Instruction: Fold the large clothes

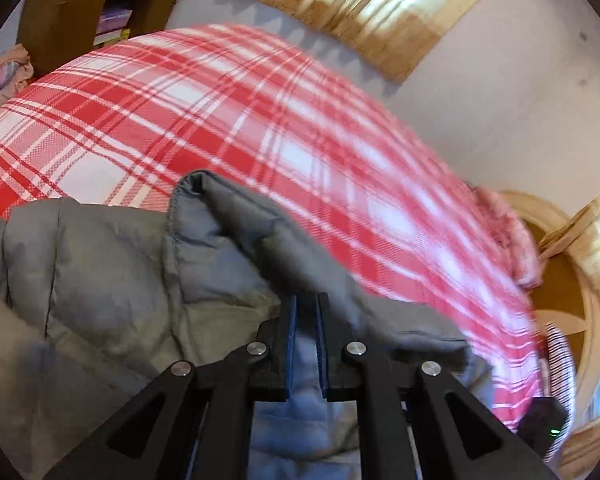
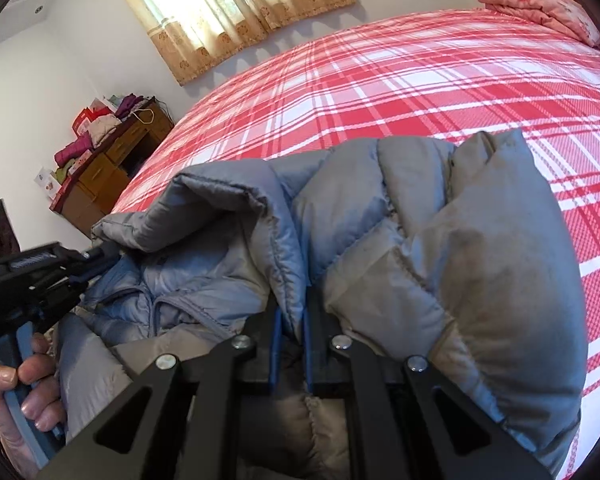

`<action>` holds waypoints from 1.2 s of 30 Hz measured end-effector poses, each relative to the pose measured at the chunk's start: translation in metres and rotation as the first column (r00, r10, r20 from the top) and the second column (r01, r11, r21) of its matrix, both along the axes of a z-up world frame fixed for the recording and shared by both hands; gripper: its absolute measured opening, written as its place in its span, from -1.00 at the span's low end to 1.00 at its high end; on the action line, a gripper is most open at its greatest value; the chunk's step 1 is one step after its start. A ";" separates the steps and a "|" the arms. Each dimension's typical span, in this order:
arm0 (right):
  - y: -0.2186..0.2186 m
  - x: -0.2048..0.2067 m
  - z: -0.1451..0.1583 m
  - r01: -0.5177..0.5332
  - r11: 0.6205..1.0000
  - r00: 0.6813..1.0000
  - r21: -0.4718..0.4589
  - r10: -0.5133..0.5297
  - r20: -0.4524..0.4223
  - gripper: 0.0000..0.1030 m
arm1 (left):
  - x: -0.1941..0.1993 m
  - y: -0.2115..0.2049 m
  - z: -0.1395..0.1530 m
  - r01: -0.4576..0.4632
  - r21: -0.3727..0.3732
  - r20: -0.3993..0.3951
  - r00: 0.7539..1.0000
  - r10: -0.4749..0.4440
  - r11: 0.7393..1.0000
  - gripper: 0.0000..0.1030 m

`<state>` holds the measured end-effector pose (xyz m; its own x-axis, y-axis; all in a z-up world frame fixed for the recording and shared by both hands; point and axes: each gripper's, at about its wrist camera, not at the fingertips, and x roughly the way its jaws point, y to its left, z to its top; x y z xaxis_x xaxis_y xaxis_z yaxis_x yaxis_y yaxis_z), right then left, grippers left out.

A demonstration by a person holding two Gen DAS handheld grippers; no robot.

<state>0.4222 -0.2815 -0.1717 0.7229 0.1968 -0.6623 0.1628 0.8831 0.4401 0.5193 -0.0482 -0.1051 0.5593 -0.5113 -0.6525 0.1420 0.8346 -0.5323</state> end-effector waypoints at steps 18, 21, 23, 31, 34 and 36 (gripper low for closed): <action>-0.002 -0.001 -0.001 -0.001 1.000 1.000 0.003 0.001 0.002 -0.84 | 0.009 0.015 -0.016 -0.086 0.104 -0.100 0.990 0.096 0.991 -0.83; -0.003 -0.002 -0.001 -0.003 1.000 1.000 0.010 0.003 0.004 -0.84 | 0.002 0.033 -0.005 -0.105 -0.027 -0.071 0.992 0.103 0.994 -0.82; -0.004 -0.002 -0.001 -0.003 1.000 1.000 0.016 0.003 0.005 -0.84 | -0.001 0.042 -0.004 -0.108 -0.075 -0.086 0.991 0.102 0.991 -0.82; -0.004 -0.004 -0.001 -0.004 1.000 1.000 0.022 0.004 0.008 -0.84 | -0.007 0.060 -0.002 -0.123 -0.130 -0.026 0.992 0.120 0.984 -0.73; -0.004 -0.004 -0.001 -0.005 1.000 1.000 0.023 0.004 0.008 -0.84 | -0.009 0.058 0.002 -0.045 -0.180 -0.029 0.999 0.041 0.983 0.71; -0.004 -0.005 -0.001 -0.005 1.000 1.000 0.024 0.004 0.008 -0.84 | -0.010 0.059 0.007 -0.028 -0.235 -0.014 1.000 0.026 0.972 0.95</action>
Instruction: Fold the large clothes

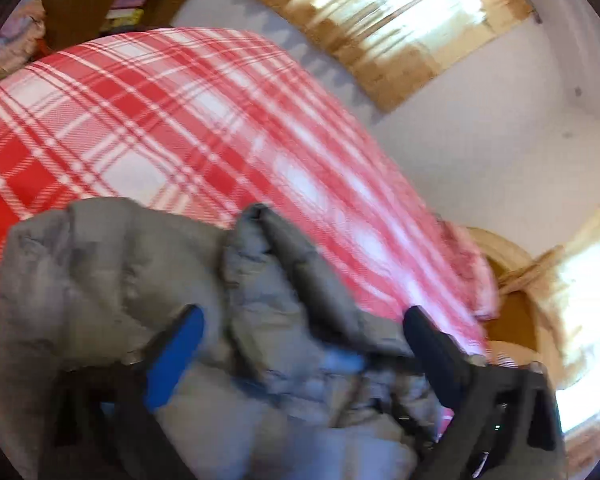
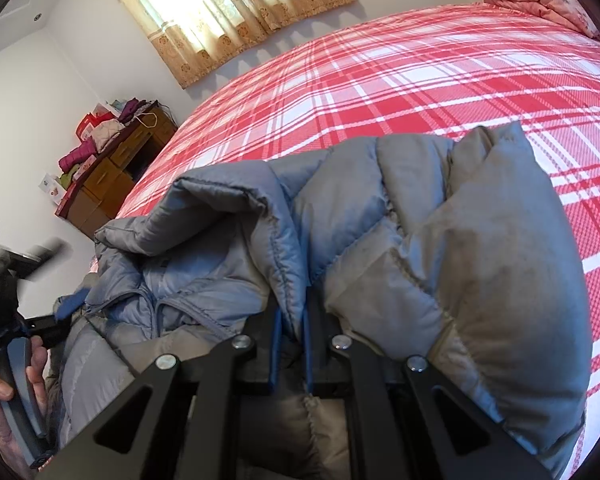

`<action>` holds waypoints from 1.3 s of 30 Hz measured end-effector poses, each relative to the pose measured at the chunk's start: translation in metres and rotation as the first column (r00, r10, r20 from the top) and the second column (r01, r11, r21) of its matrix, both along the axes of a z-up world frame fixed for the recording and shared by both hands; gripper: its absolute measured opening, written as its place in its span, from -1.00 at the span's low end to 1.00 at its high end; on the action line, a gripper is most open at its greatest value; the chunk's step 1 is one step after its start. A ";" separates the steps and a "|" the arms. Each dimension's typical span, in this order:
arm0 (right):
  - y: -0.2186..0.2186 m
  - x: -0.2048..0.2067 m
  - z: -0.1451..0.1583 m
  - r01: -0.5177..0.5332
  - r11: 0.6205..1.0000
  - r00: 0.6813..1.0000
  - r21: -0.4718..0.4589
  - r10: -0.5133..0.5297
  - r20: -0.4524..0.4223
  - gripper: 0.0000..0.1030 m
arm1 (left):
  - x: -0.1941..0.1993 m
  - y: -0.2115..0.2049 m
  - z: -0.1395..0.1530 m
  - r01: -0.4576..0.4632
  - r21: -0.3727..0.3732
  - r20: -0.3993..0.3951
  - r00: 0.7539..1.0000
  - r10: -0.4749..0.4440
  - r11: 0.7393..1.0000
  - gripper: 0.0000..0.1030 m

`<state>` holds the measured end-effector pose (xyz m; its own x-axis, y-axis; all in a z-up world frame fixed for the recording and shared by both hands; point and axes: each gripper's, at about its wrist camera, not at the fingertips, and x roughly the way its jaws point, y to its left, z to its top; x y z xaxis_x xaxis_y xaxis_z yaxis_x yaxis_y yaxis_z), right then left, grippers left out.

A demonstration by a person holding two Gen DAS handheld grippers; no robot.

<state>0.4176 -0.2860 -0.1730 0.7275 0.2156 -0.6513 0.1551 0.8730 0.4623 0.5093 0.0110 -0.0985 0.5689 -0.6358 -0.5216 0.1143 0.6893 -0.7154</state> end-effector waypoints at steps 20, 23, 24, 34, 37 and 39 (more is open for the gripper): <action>0.001 -0.001 0.000 -0.001 1.000 1.000 0.005 0.001 0.002 -0.84 | -0.014 -0.048 -0.006 -0.006 0.278 -0.006 1.000 0.008 0.961 -0.83; 0.001 -0.001 0.000 0.000 1.000 1.000 0.008 0.000 0.003 -0.84 | -0.034 -0.041 -0.010 -0.064 0.296 0.006 0.998 0.065 0.953 -0.84; -0.001 -0.001 0.000 0.000 1.000 1.000 0.008 0.000 0.003 -0.84 | -0.040 -0.038 -0.015 -0.093 0.303 0.007 0.995 0.096 0.948 -0.83; 0.009 -0.028 0.049 0.102 0.990 0.990 -0.098 -0.092 0.106 -0.54 | -0.041 -0.024 -0.062 -0.207 0.272 0.000 0.977 0.215 0.940 -0.81; 0.016 -0.017 0.087 0.125 0.988 0.976 -0.092 -0.106 0.190 -0.54 | -0.043 -0.025 -0.062 -0.210 0.278 0.011 0.976 0.216 0.937 -0.81; 0.025 0.019 0.096 0.080 0.992 0.987 -0.100 -0.064 0.148 -0.54 | -0.044 -0.026 -0.061 -0.208 0.282 0.009 0.977 0.214 0.937 -0.81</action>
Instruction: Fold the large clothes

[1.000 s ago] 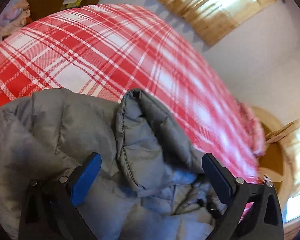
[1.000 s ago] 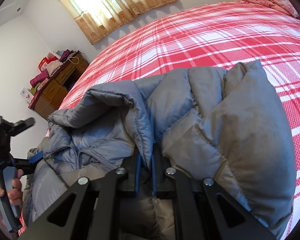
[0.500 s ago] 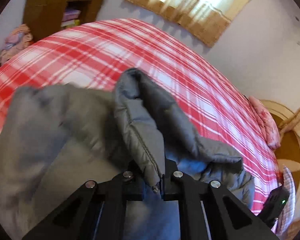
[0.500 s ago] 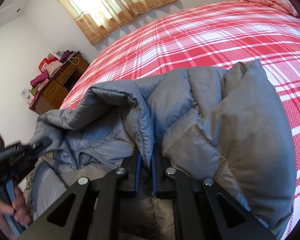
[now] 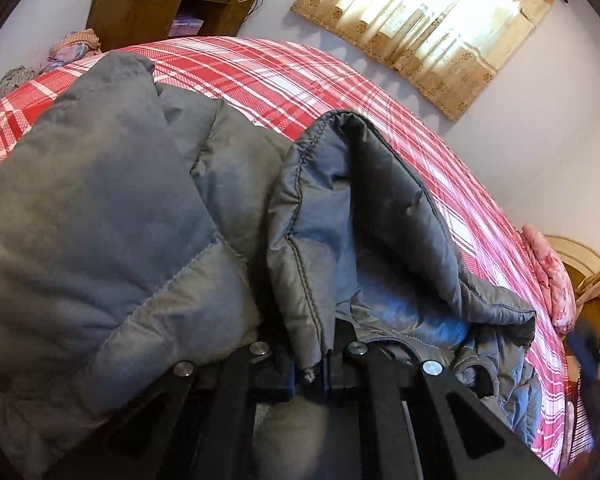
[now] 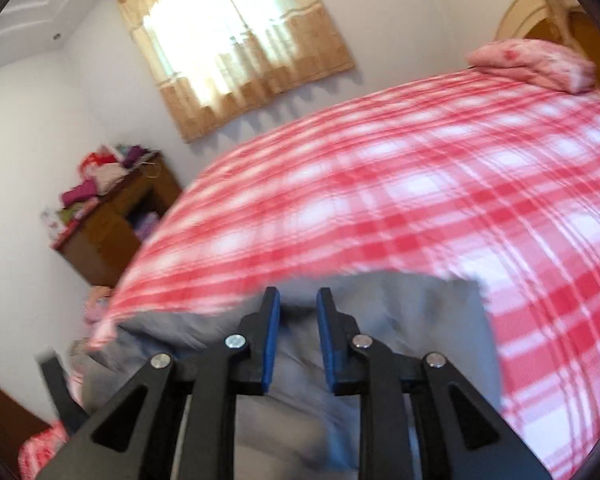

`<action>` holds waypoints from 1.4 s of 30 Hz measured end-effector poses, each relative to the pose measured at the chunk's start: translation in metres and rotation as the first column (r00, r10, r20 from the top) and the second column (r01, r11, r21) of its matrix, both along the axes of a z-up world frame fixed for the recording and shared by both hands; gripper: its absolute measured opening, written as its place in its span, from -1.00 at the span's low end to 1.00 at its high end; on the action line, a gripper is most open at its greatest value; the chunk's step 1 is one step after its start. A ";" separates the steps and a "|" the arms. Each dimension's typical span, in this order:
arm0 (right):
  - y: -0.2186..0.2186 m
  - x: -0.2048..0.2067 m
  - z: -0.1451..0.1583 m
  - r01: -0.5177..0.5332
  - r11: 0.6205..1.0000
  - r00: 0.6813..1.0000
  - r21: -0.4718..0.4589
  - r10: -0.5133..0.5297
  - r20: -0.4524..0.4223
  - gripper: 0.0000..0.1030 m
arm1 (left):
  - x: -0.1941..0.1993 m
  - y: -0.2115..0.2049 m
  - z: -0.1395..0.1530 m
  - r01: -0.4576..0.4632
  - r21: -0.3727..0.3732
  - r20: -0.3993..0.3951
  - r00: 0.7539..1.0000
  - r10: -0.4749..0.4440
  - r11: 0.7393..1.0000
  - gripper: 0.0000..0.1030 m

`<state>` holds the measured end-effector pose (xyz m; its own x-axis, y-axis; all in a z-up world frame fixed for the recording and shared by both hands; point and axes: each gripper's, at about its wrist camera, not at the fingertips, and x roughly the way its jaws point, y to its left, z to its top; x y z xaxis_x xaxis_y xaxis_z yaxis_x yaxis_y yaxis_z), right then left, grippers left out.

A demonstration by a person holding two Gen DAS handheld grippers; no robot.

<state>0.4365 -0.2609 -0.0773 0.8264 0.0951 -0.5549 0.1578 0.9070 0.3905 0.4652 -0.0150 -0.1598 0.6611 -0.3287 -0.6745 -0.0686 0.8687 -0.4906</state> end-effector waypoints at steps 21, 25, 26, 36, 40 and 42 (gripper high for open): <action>0.014 0.037 -0.088 -0.131 0.985 0.974 -0.115 0.106 -0.200 -0.67 | -0.041 0.045 0.100 0.158 -0.033 0.041 0.987 -0.156 0.987 -0.70; 0.011 0.032 -0.088 -0.134 0.985 0.976 -0.104 0.113 -0.186 -0.64 | -0.009 0.002 0.129 0.218 -0.003 0.187 0.959 -0.213 0.976 -0.70; 0.011 0.033 -0.088 -0.135 0.986 0.976 -0.102 0.114 -0.185 -0.64 | 0.005 -0.009 0.130 0.216 0.019 0.193 0.957 -0.215 0.976 -0.70; 0.007 0.032 -0.089 -0.139 0.989 0.978 -0.056 0.127 -0.168 -0.64 | 0.034 0.015 -0.002 0.107 -0.026 0.012 0.994 -0.107 0.994 -0.92; 0.004 0.031 -0.089 -0.135 0.990 0.978 -0.028 0.129 -0.163 -0.64 | 0.038 0.020 -0.011 0.084 -0.059 0.011 0.996 -0.083 0.995 -0.94; -0.009 0.025 -0.090 -0.097 0.994 0.984 0.049 0.103 -0.145 -0.68 | 0.039 0.019 -0.011 0.086 -0.046 0.012 0.996 -0.086 0.995 -0.94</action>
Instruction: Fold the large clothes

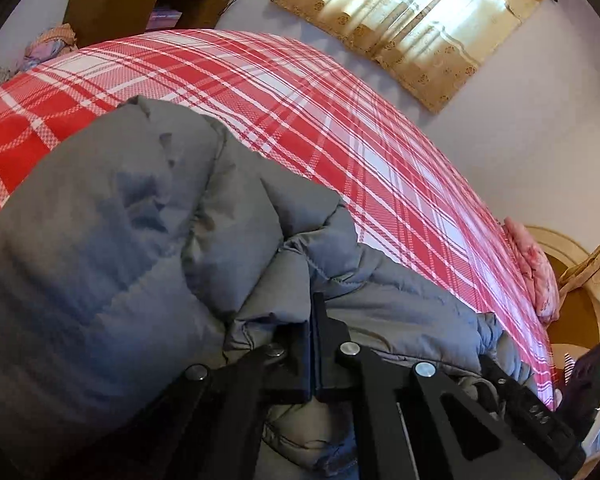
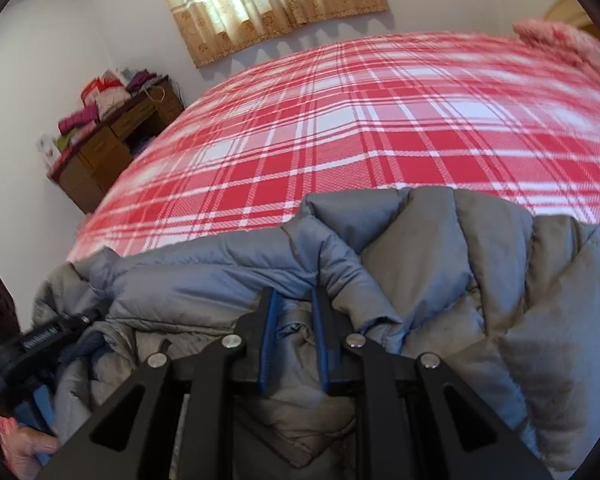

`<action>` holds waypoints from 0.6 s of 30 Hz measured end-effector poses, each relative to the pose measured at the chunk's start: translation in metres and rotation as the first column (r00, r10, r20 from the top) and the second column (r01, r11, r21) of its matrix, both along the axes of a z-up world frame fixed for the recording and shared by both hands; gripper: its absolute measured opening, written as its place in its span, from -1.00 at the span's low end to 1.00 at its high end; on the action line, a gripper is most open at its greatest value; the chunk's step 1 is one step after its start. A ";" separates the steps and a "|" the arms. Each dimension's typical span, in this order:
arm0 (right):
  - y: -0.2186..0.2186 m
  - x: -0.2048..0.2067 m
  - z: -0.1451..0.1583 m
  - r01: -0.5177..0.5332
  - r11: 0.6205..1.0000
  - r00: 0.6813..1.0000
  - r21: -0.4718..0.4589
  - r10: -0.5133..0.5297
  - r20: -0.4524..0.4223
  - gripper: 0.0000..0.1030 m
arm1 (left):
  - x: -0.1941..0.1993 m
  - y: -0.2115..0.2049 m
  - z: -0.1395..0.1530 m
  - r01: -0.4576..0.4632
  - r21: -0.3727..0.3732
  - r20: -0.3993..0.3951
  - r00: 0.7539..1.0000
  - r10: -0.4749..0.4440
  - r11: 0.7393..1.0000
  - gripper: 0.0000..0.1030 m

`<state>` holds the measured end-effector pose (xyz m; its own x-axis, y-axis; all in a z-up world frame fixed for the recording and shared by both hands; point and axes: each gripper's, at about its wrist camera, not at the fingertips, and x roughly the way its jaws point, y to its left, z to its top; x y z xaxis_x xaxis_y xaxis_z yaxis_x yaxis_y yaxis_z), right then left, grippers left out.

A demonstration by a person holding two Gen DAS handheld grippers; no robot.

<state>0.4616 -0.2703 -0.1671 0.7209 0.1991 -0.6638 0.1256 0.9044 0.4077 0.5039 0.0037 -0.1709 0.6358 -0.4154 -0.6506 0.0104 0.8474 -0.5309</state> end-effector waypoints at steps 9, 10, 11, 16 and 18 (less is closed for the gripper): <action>-0.029 -0.012 -0.016 0.100 0.981 0.995 0.168 -0.095 -0.035 -1.00 | -0.003 -0.003 0.004 0.000 0.008 0.009 1.000 0.000 1.000 -0.94; -0.023 -0.009 -0.014 0.098 0.987 0.995 0.128 -0.094 -0.036 -1.00 | -0.002 -0.004 0.003 0.000 0.008 0.010 1.000 0.000 1.000 -0.94; -0.014 -0.005 -0.010 0.095 0.994 0.995 0.059 -0.093 -0.043 -1.00 | -0.001 -0.006 0.003 0.000 0.012 0.010 1.000 0.000 1.000 -0.94; 0.008 0.007 -0.001 0.086 0.988 0.994 -0.125 -0.094 -0.063 -1.00 | 0.000 -0.010 0.006 0.002 0.020 0.007 1.000 -0.002 1.000 -0.94; 0.003 0.006 -0.002 0.085 0.992 0.994 -0.097 -0.092 -0.067 -1.00 | 0.000 -0.005 0.007 0.007 -0.013 -0.008 1.000 -0.007 1.000 -0.94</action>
<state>0.4677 -0.2677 -0.1690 0.6834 0.0709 -0.7266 0.2321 0.9225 0.3084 0.5035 -0.0015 -0.1636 0.6276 -0.4286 -0.6499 0.0124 0.8402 -0.5421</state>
